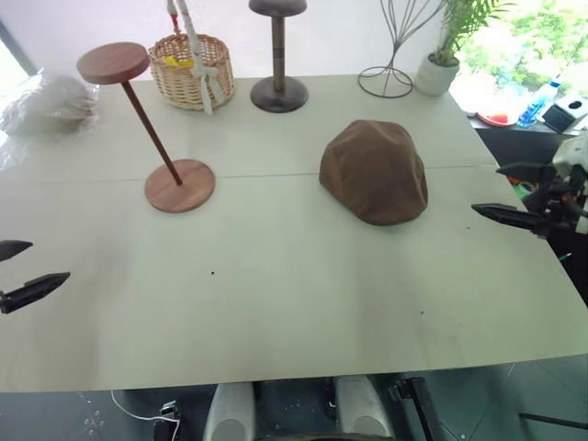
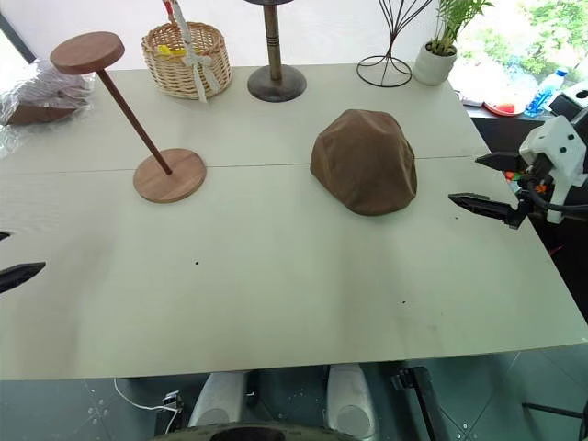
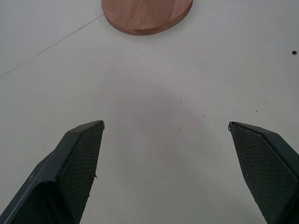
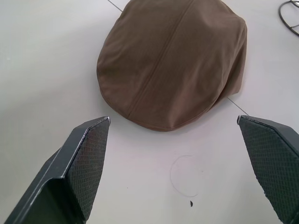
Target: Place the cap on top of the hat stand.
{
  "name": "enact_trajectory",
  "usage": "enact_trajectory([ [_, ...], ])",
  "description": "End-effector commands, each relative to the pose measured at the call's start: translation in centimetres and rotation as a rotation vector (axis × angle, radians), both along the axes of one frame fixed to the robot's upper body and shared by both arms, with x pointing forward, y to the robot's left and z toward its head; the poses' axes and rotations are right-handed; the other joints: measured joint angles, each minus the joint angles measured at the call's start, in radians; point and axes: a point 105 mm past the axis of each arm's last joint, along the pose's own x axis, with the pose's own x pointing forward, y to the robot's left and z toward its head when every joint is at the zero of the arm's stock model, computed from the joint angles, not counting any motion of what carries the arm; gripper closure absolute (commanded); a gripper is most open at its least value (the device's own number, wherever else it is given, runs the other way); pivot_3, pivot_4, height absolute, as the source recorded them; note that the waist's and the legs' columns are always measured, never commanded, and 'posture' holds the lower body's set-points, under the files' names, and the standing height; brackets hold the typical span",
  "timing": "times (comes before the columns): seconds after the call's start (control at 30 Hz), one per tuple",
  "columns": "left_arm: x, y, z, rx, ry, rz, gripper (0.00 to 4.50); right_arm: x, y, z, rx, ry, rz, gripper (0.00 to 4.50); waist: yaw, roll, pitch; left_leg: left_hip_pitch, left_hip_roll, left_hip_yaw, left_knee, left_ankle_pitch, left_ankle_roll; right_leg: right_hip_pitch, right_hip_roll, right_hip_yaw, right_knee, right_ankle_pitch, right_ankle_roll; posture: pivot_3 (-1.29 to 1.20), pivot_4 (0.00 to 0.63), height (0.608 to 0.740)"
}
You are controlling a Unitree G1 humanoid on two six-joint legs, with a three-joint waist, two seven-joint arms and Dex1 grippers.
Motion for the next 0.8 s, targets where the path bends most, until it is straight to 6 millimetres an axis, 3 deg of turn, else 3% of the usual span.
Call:
enact_trajectory([
  [0.03,0.1,0.2,1.4,0.038,-0.061,0.001,0.03,0.0,0.1,1.3,-0.011,-0.064,0.005,0.0,0.0,0.0,0.0,0.0,0.0,0.0,0.0,0.0,0.0,0.0,0.0,0.0,0.0,0.0,0.0,0.0,0.15,0.728],
  [0.53,0.8,-0.1,2.3,-0.016,-0.072,0.001,0.03,0.5,-0.5,1.5,-0.015,-0.11,-0.028,0.0,0.0,0.0,0.0,0.001,0.0,0.0,0.002,0.0,0.001,0.001,0.0,0.0,0.004,0.001,0.001,0.0,0.15,0.728],
  [0.67,1.4,-2.4,4.2,-0.049,-0.091,-0.099,0.03,1.0,-0.4,2.4,-0.055,-0.137,-0.018,0.0,-0.001,0.0,0.0,0.001,0.0,0.0,0.003,0.001,0.001,0.001,0.0,0.0,0.005,0.001,0.001,0.0,0.15,0.728],
  [0.8,1.6,-6.5,6.7,-0.123,-0.069,-0.296,0.03,1.0,1.6,4.2,-0.157,-0.206,0.06,0.0,0.001,0.0,0.0,0.001,0.0,0.0,0.004,0.001,0.001,0.0,0.0,0.0,0.008,0.001,0.001,0.0,0.15,0.728],
])
